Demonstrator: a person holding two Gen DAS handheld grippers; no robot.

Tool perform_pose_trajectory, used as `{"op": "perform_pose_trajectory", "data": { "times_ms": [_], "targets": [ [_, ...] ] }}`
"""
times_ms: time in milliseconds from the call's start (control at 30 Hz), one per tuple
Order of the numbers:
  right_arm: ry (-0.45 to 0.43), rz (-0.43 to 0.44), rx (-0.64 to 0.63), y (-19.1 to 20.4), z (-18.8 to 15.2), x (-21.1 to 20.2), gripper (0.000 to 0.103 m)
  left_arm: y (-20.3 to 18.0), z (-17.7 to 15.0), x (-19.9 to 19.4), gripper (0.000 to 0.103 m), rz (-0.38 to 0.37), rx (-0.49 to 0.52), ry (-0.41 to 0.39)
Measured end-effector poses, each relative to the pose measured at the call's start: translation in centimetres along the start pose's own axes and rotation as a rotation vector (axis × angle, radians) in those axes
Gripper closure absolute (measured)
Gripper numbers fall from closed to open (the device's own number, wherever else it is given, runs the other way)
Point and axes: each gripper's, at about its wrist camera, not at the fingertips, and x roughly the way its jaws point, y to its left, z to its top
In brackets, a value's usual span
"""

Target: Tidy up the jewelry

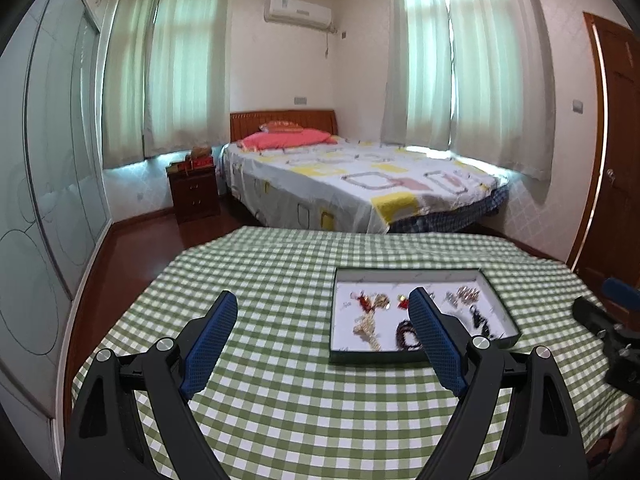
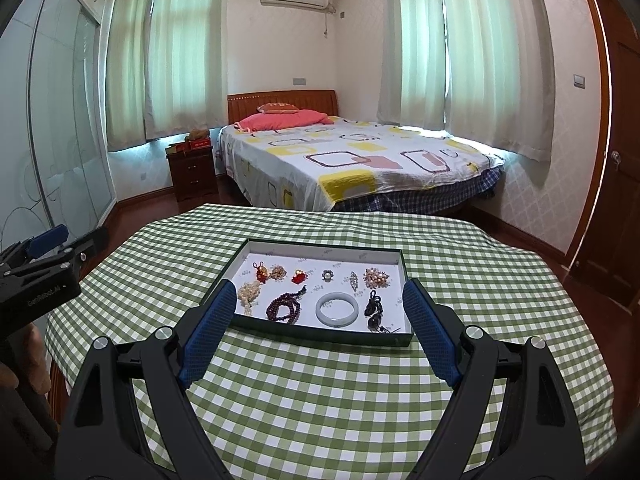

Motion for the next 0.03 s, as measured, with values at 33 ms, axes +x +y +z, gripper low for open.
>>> {"op": "perform_pose_trajectory", "data": {
  "times_ms": [33],
  "targets": [
    [0.004,-0.002,0.003,-0.21,-0.12,0.29,0.02,0.23,-0.21,0.71,0.019,0.004,-0.009,0.02]
  ]
}}
